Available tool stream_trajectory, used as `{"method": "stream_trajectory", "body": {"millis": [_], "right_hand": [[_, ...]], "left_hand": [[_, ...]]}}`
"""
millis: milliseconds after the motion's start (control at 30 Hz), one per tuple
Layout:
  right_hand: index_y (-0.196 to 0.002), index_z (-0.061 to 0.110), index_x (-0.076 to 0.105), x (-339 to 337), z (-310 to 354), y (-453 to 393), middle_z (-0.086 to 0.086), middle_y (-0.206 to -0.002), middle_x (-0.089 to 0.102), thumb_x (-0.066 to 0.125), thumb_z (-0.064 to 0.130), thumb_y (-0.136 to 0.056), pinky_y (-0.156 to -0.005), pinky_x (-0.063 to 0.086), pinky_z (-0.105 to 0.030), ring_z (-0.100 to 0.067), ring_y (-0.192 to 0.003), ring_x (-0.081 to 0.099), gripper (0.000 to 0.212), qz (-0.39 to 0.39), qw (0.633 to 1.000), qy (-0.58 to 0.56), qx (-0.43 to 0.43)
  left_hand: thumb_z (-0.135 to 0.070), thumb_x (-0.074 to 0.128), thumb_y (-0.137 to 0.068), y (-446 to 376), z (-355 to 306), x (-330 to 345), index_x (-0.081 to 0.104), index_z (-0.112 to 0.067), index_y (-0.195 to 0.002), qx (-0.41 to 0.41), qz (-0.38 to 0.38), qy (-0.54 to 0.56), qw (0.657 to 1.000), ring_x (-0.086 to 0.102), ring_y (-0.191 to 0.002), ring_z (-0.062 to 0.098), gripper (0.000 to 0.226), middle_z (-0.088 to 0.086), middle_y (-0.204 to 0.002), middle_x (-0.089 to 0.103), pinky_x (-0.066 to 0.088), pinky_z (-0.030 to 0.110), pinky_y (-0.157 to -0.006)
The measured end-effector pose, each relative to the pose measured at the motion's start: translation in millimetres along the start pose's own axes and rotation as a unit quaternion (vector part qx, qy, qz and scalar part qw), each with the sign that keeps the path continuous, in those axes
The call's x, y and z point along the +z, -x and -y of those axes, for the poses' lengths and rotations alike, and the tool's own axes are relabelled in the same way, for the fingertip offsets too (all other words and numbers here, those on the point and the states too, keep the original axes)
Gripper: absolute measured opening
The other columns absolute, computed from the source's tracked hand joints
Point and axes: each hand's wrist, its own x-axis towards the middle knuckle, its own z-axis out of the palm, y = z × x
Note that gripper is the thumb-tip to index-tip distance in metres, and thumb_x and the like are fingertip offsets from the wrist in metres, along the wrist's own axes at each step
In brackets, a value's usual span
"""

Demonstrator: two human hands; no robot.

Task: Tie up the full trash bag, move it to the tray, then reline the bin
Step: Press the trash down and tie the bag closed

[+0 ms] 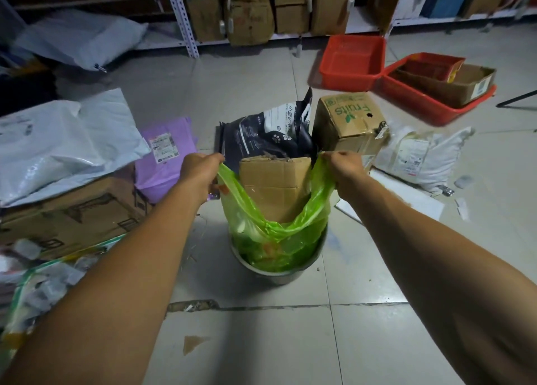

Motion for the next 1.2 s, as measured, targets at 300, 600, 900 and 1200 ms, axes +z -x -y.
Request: {"method": "stream_trajectory", "body": {"millis": [300,600,900,1200], "right_hand": [[-0.072,0.018,0.063,23.3,23.4,-12.1,-0.005,-0.072,0.061,0.06,0.012,-0.09,-0.066,0.049,-0.031,-0.019,-0.071,0.057,0.019,0.021,0.999,0.024,-0.04],[-0.09,0.009,0.069,1.5,51.5,26.2,-0.002,-0.071,0.061,0.062,0.013,-0.093,-0.055,0.046,-0.024,-0.015,-0.062,0.053,0.008,0.023,0.996,-0.038,-0.076],[-0.075,0.013,0.064,-32.5,78.7,47.2,-0.005,-0.073,0.062,0.061,0.011,-0.093,-0.062,0.047,-0.031,-0.018,-0.067,0.055,0.018,-0.018,0.994,-0.017,-0.108],[-0.08,0.015,0.063,5.0,136.8,45.2,-0.002,-0.076,0.065,0.058,0.014,-0.094,-0.059,0.043,-0.024,-0.012,-0.065,0.056,0.015,0.019,0.979,0.06,-0.194]], "left_hand": [[-0.014,0.061,-0.08,-22.1,-21.9,13.7,0.061,-0.016,-0.066,0.102,-0.05,-0.119,0.986,0.057,-0.069,0.025,0.014,0.004,-0.067,0.06,0.047,0.033,-0.064],[-0.007,0.05,-0.095,13.4,-53.1,-3.5,0.052,-0.021,-0.081,0.121,-0.043,0.084,0.988,0.055,-0.054,0.014,0.02,0.005,-0.069,0.064,0.047,0.029,-0.051],[-0.004,0.049,-0.094,33.3,-78.7,-34.5,0.053,-0.01,-0.091,0.12,-0.039,0.12,0.985,0.054,-0.045,0.011,0.008,0.007,-0.065,0.062,0.045,0.024,-0.046],[-0.01,0.05,-0.095,23.5,-128.9,-29.6,0.052,-0.017,-0.077,0.13,0.018,0.111,0.985,0.05,-0.063,0.015,0.02,0.004,-0.072,0.054,0.041,0.025,-0.051]]}}
